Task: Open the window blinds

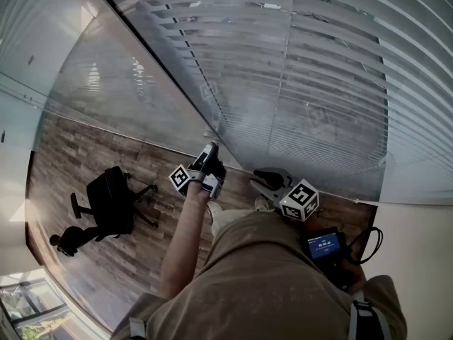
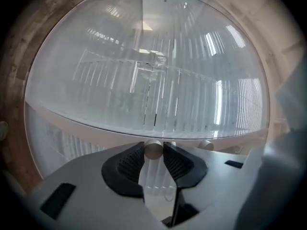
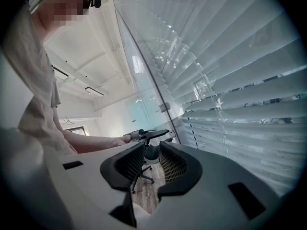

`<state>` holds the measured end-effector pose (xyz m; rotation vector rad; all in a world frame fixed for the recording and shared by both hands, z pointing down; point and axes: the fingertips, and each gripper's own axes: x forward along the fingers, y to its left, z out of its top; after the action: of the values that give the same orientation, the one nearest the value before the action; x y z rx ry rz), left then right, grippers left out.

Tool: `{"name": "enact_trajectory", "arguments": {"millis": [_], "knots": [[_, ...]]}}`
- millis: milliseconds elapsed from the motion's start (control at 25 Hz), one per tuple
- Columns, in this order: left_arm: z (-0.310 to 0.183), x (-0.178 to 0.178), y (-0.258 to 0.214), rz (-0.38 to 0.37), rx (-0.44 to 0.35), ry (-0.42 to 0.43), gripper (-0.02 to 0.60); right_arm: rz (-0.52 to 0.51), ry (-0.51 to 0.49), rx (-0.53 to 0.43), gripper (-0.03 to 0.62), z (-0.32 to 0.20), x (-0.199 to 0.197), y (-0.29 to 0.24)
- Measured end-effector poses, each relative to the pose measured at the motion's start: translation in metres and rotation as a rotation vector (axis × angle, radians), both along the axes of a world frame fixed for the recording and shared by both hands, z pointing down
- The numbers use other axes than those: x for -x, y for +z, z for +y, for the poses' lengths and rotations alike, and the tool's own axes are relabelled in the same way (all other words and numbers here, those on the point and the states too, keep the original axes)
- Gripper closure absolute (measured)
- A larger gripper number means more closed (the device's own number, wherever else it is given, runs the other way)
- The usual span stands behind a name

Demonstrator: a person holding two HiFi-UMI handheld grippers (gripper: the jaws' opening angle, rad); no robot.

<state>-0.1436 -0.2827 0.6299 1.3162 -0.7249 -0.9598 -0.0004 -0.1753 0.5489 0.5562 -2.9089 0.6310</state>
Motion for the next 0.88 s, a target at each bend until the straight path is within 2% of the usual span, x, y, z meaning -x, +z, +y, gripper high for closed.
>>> {"name": "enact_trajectory", "arguments": {"millis": [80,240,280,320,360,480,520,560,600,640,680,800,880], "knots": [[0.000,0.002,-0.001,-0.008,-0.007,-0.010,0.453,0.003,0.003,0.001,0.491,0.000,0.000,0.000],[-0.001,0.004,0.000,0.048,0.014,-0.017,0.453,0.005,0.012,0.001,0.491,-0.001,-0.003,0.000],[-0.001,0.003,-0.002,0.021,0.006,-0.010,0.453,0.005,0.014,0.001,0.491,-0.001,-0.004,0.000],[-0.001,0.001,-0.005,-0.060,-0.018,0.006,0.453,0.005,0.014,-0.001,0.491,-0.001,-0.004,0.001],[-0.001,-0.001,-0.009,-0.196,-0.053,0.033,0.453,0.005,0.014,-0.002,0.491,-0.001,-0.004,0.002],[0.001,-0.011,-0.014,-0.720,-0.146,0.145,0.418,0.003,0.017,-0.003,0.491,-0.001,-0.005,0.002],[0.002,-0.011,-0.012,-0.861,-0.153,0.169,0.416,0.003,0.019,-0.001,0.491,-0.002,-0.005,0.002],[0.002,-0.010,-0.009,-0.954,-0.149,0.178,0.422,0.002,0.022,-0.001,0.491,-0.003,-0.005,0.002],[0.001,-0.008,-0.007,-0.982,-0.141,0.176,0.445,0.002,0.023,-0.001,0.491,-0.004,-0.005,0.002],[0.002,-0.008,-0.007,-0.938,-0.128,0.166,0.446,0.002,0.023,-0.002,0.491,-0.004,-0.004,0.001],[0.002,-0.007,-0.006,-0.826,-0.110,0.149,0.448,0.001,0.023,-0.004,0.491,-0.004,-0.005,0.001],[0.003,-0.007,-0.005,-0.302,-0.032,0.069,0.448,0.002,0.024,-0.003,0.491,-0.004,-0.006,0.000],[0.002,-0.005,0.000,-0.021,0.011,0.024,0.448,0.003,0.024,-0.003,0.491,-0.005,-0.005,-0.001]]}}
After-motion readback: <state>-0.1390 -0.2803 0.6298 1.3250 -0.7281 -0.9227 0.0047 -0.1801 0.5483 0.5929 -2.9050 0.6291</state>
